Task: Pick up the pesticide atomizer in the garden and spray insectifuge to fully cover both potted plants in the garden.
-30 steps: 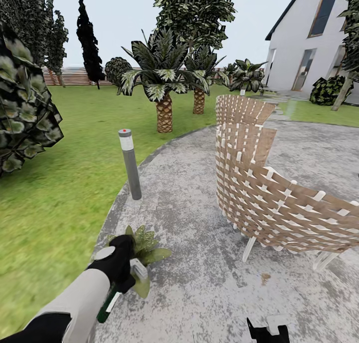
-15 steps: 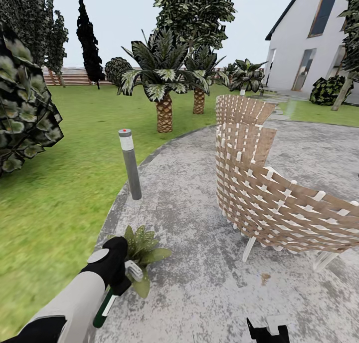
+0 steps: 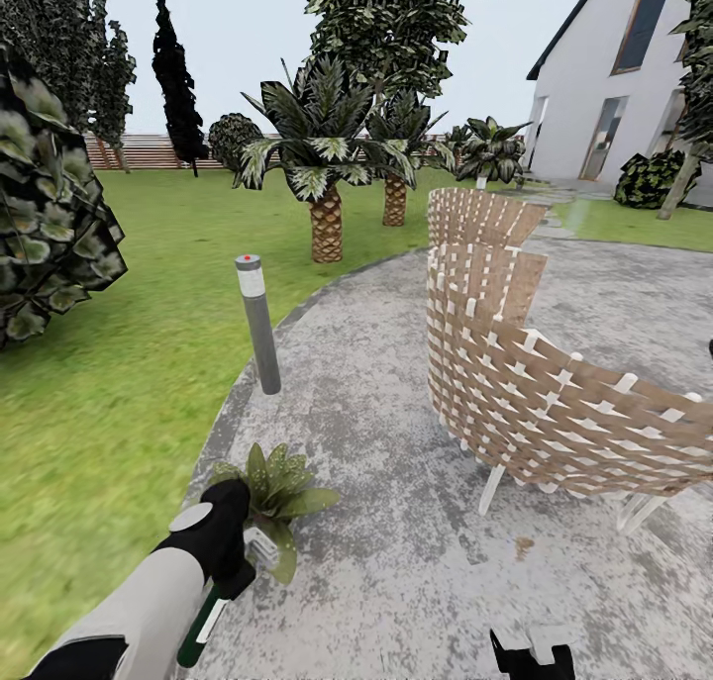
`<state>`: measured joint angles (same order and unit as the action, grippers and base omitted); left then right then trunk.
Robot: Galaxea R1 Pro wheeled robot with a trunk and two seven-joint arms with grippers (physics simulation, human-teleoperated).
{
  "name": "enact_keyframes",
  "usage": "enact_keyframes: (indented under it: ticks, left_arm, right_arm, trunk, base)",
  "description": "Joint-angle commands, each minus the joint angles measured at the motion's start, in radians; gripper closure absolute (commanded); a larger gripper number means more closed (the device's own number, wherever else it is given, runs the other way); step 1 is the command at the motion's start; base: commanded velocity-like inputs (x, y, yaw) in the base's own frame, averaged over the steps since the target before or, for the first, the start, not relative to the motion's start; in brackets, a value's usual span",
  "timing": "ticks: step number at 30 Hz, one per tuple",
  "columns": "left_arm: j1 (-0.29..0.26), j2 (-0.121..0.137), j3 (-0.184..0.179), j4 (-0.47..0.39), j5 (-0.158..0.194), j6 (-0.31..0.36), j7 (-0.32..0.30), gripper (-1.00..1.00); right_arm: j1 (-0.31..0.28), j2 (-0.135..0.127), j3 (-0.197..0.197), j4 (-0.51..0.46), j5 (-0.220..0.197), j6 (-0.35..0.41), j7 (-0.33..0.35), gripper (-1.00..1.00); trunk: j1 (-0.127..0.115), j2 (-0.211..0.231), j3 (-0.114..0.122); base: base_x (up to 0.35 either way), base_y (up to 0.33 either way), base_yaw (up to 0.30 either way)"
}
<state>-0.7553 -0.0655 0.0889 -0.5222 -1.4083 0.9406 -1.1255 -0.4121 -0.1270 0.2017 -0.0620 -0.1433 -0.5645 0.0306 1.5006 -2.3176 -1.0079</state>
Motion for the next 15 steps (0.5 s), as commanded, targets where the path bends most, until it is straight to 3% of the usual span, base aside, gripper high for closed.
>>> enact_keyframes:
  ticks: [1, 4, 10, 15]
  left_arm:
    - [0.000, -0.002, 0.007, -0.001, -0.011, 0.004, -0.008, 1.00]
    - [0.001, -0.003, 0.008, 0.003, -0.011, 0.004, -0.008, 1.00]
    - [0.038, -0.003, 0.007, 0.004, -0.011, 0.004, 0.003, 1.00]
    - [0.045, -0.006, 0.010, -0.010, -0.009, 0.004, 0.006, 1.00]
  right_arm:
    - [-0.001, 0.000, 0.008, 0.000, -0.011, -0.003, 0.003, -1.00]
    - [-0.001, 0.001, 0.008, 0.000, -0.013, -0.003, 0.003, -1.00]
    - [-0.001, 0.003, 0.009, 0.001, -0.013, -0.003, 0.003, -1.00]
    - [-0.001, 0.003, 0.008, 0.001, -0.013, -0.003, 0.003, -1.00]
  trunk:
    - [0.000, 0.000, -0.001]
    - [0.000, 0.000, -0.001]
    - [0.000, 0.000, -0.001]
    - [0.000, 0.000, -0.001]
  base:
    - [-0.010, -0.003, 0.000]
    - [-0.003, -0.001, 0.104]
    - [0.000, 0.000, 0.263]
    - [0.000, 0.000, 0.048]
